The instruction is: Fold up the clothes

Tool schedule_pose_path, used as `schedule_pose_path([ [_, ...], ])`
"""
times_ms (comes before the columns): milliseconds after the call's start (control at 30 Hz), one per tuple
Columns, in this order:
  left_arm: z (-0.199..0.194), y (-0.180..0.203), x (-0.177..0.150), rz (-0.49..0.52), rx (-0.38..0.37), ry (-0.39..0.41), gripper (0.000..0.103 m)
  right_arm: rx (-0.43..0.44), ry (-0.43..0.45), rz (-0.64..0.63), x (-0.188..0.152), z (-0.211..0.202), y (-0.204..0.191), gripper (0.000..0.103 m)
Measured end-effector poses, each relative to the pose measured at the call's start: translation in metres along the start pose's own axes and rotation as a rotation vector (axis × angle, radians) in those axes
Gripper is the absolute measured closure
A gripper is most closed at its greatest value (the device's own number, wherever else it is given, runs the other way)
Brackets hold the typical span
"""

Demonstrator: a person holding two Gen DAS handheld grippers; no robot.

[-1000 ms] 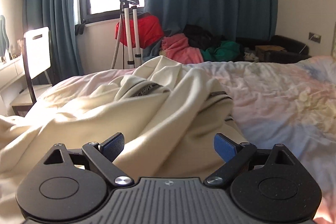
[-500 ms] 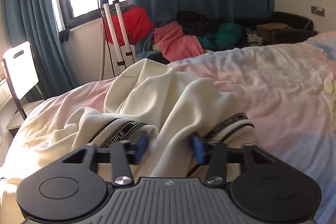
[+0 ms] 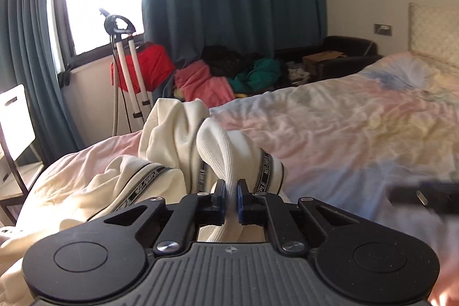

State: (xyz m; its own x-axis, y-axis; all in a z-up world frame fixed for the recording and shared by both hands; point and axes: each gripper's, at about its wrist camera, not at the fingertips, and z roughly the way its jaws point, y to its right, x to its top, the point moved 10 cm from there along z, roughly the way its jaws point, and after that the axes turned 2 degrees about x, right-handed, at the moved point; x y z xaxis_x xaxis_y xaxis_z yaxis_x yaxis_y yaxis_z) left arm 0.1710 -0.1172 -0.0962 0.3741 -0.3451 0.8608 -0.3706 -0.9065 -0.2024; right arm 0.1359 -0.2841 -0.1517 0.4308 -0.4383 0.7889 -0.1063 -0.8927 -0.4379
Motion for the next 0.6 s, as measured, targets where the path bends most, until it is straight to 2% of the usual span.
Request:
schedule_pose_path([
  [67,-0.034,0.006,-0.015,0.021,-0.021,0.014,0.098,0.004,0.011,0.018,0.002,-0.005,0.003,0.023],
  [200,-0.082,0.017,-0.065,-0.019,-0.096,-0.031,0.098,0.051,-0.011,0.062,0.000,-0.007,0.002,0.025],
  [300,-0.087,0.017,-0.103,-0.122,-0.129,-0.103,0.098,0.108,-0.052,0.099,-0.006,-0.005,-0.003,0.047],
  [333,-0.086,0.018,-0.112,-0.137,-0.130,-0.124,0.098,0.124,-0.067,0.108,-0.009,-0.005,-0.006,0.060],
  [367,-0.085,0.019,-0.120,-0.151,-0.132,-0.143,0.098,0.132,-0.085,0.108,-0.013,-0.004,-0.008,0.067],
  [467,-0.079,0.021,-0.124,-0.170,-0.148,-0.166,0.098,0.157,-0.128,0.107,-0.024,-0.002,-0.016,0.067],
  [600,-0.079,0.013,-0.118,-0.225,-0.169,-0.134,0.097,0.198,-0.163,0.126,-0.032,0.001,-0.027,0.066],
])
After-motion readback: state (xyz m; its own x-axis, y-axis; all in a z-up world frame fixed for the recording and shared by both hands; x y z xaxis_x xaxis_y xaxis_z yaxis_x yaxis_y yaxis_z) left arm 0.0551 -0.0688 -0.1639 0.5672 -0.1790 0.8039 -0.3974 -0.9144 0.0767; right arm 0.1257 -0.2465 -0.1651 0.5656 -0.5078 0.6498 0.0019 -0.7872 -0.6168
